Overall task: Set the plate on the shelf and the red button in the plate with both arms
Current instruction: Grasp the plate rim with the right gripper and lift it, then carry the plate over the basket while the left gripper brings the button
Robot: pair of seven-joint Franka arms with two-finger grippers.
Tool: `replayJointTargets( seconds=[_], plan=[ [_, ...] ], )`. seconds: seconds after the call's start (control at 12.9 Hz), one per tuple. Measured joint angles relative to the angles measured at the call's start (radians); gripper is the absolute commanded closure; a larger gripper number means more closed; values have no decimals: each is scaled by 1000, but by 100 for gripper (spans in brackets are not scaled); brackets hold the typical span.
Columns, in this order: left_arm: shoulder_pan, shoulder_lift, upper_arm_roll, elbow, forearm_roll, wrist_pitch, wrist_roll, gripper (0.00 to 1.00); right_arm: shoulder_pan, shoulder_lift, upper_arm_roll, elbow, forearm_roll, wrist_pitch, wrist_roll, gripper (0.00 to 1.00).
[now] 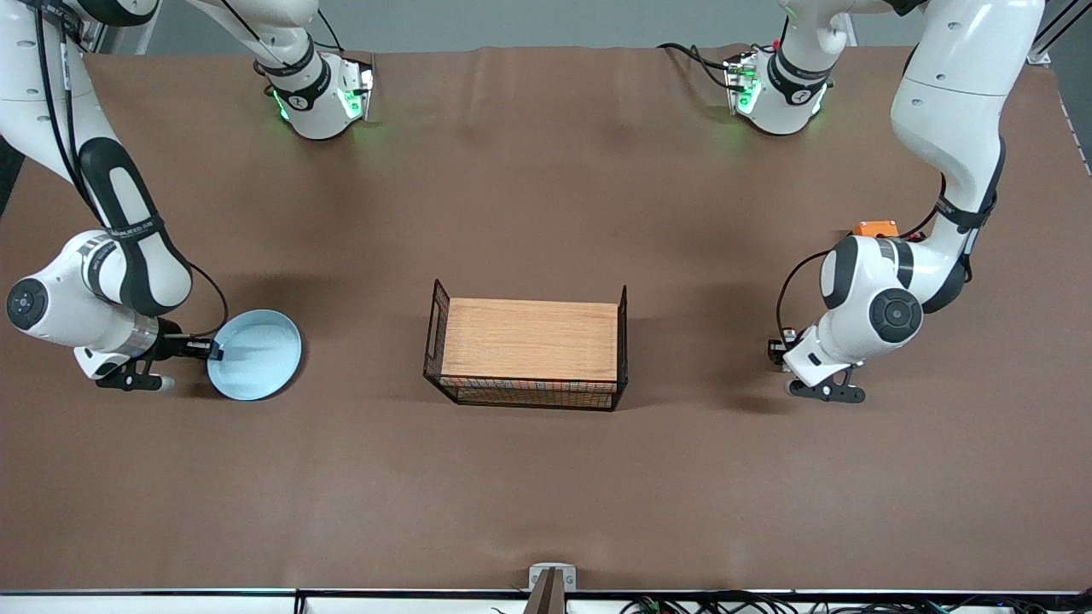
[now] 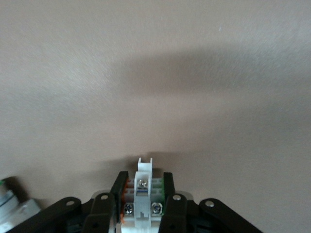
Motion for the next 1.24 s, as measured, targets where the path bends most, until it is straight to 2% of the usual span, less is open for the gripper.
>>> replayJointTargets(
  seconds=[0.15,0.31,0.54,0.77,1.0,1.24],
  plan=[
    [3,-41,0,14,0,-47,0,72,1,-16,3,18,0,-39,0,100],
    [9,-93,0,40,0,-109,0,72,1,-47,4,64,2,-144,11,100],
    [13,-153,0,120,-1,-272,-1,72,1,-104,4,177,4,-408,85,100],
    [14,-168,0,225,-3,-399,-32,72,1,-197,4,234,56,-608,175,100],
    [14,-168,0,307,-15,-439,-88,72,19,-320,7,241,85,-762,372,100],
    [14,-168,-1,412,-16,-525,-130,72,103,-439,10,240,94,-849,706,100]
  ],
)
